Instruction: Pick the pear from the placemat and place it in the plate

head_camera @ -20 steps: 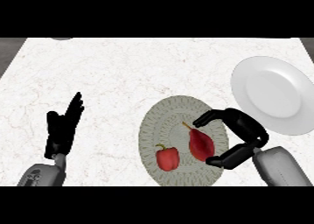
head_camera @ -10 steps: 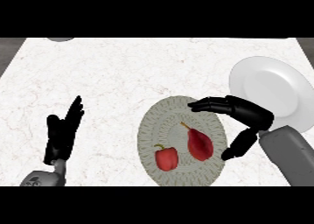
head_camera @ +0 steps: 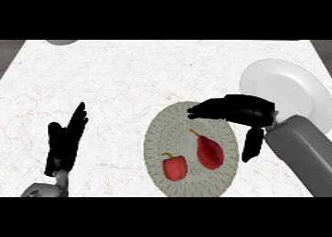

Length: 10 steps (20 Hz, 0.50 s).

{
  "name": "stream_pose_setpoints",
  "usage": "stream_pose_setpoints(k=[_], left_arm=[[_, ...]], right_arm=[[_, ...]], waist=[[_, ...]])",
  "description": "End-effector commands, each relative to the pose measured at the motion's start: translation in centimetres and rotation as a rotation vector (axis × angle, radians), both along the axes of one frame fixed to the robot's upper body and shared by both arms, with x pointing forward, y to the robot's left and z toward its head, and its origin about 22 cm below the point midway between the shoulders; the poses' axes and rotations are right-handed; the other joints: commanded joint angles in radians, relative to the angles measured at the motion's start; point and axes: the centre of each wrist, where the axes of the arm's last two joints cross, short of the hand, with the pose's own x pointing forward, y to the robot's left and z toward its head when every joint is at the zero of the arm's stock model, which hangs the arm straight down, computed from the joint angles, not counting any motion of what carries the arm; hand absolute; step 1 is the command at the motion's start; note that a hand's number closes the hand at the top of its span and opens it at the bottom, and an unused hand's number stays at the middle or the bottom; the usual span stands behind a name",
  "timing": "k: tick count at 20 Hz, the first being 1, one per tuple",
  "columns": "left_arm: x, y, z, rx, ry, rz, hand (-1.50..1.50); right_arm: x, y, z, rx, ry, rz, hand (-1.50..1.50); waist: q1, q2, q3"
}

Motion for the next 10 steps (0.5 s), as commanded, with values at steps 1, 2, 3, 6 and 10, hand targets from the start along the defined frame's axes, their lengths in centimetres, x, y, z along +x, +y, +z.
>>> stream_pose_setpoints(k=[1,2,3,6,10], left_arm=[[-0.5,0.3,-1.2,0.001,0.016,0.015,0.0],[-1.4,1.5,-0.2,0.001,0.005,-0.007,0.0],[1.0,-0.5,-0.5,0.011,-0.007,0.016,0.0],[-1.8,-0.2,-0.8,-0.01,0.002,0.027,0.0],[0.6,-0.1,1.1,0.005,-0.016,0.012,0.0]], right_arm=[[-0.4,2.2,-0.3,-0.15,0.018,0.065,-1.5],[-0.8,1.1,-0.8,-0.178,0.04,0.05,-1.5],[-0.7,2.4,-1.0,-0.162,0.022,0.052,-1.5],[-0.4,3.7,-2.2,-0.191,0.032,0.045,-1.5],[1.0,3.4,-2.1,-0.192,0.019,0.035,-1.5]], waist=[[-0.006,0.0,0.0],[-0.005,-0.001,0.0],[-0.011,0.001,0.0],[-0.004,0.0,0.0],[-0.007,0.001,0.0]])
